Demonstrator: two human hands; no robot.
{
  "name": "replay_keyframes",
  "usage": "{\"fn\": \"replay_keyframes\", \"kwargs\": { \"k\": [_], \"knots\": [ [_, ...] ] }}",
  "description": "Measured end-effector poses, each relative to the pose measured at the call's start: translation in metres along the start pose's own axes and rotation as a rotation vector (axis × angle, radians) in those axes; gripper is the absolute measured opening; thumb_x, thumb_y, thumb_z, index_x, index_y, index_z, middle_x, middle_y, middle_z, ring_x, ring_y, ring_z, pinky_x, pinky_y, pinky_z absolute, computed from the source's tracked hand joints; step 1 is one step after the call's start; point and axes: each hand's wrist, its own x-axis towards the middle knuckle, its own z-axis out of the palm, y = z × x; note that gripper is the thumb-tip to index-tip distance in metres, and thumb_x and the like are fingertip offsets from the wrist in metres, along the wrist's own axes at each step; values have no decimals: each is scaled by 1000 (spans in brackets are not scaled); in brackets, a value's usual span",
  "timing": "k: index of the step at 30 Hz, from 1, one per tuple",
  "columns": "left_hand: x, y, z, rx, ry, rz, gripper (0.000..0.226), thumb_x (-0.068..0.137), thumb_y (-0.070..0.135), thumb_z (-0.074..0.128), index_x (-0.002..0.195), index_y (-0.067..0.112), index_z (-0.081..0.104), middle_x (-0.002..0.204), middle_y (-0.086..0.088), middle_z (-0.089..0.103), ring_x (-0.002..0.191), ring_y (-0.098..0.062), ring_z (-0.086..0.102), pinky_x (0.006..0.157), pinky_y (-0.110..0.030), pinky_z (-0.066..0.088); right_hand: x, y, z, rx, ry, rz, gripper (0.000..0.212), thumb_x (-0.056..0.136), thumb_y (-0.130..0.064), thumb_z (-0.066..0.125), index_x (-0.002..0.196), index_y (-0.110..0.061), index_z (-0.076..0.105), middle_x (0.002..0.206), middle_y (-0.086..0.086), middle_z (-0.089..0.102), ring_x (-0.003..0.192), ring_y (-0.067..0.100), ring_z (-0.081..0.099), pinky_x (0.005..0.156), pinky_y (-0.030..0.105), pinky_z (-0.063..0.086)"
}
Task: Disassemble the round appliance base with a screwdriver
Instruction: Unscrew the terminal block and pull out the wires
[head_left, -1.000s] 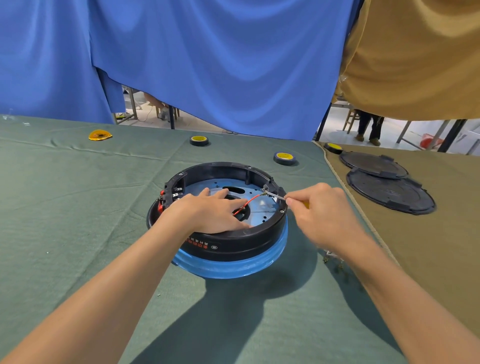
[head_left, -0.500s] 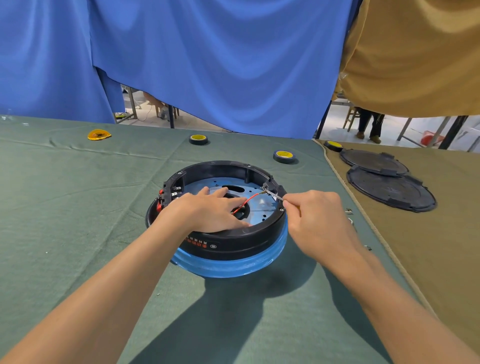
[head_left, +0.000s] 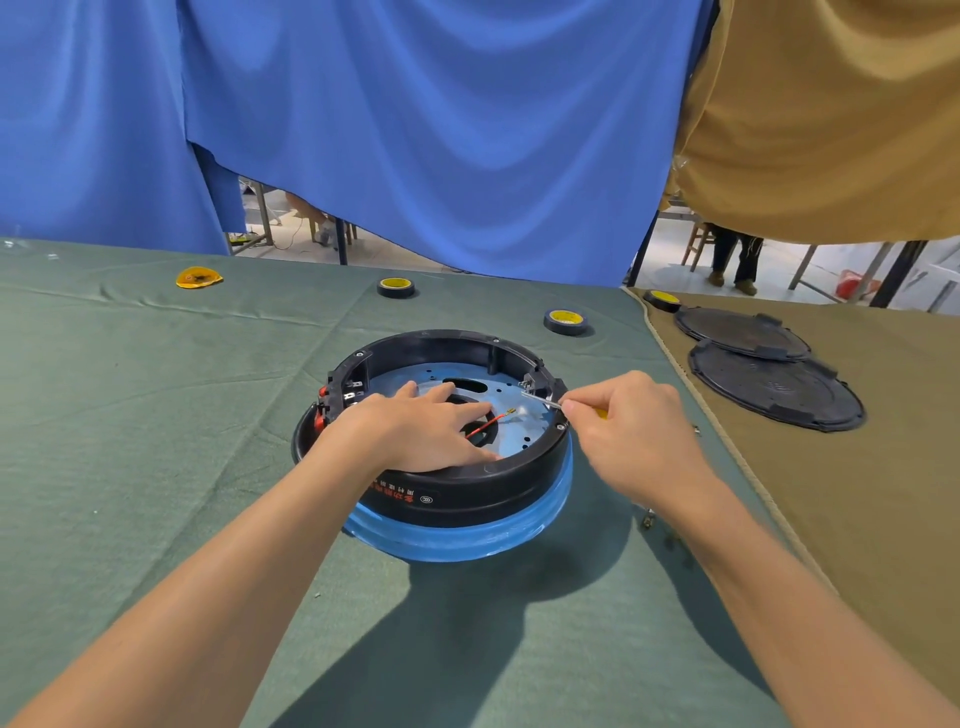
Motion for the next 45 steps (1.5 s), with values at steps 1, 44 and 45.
{"fn": "replay_keyframes", "kwargs": {
  "k": [1,44,45],
  "knots": [
    [0,0,0,-3,1,-1,71,86,79,28,148,54,5,163,9,-5,150,-31,-4,113,-62,14,-1,2,0,-9,10,-10,32,89,-9,48,59,1,52,52,4,24,59,21,19,54,16,28],
    [-7,20,-30,17,737,199,24,100,26,48,106,7,61,125,-6,41,118,-26,34,95,-40,40,-27,21,32,580,406,223,18,96,-42,47,98,-24,44,72,-8,51,63,3,50,56,18,39],
    [-9,24,-32,7,742,221,24,100,26,49,104,7,61,125,-6,41,118,-25,34,94,-39,40,-26,21,28,592,422,224,18,94,-41,53,94,-26,43,70,-8,50,60,2,49,54,16,39]
  ]
}}
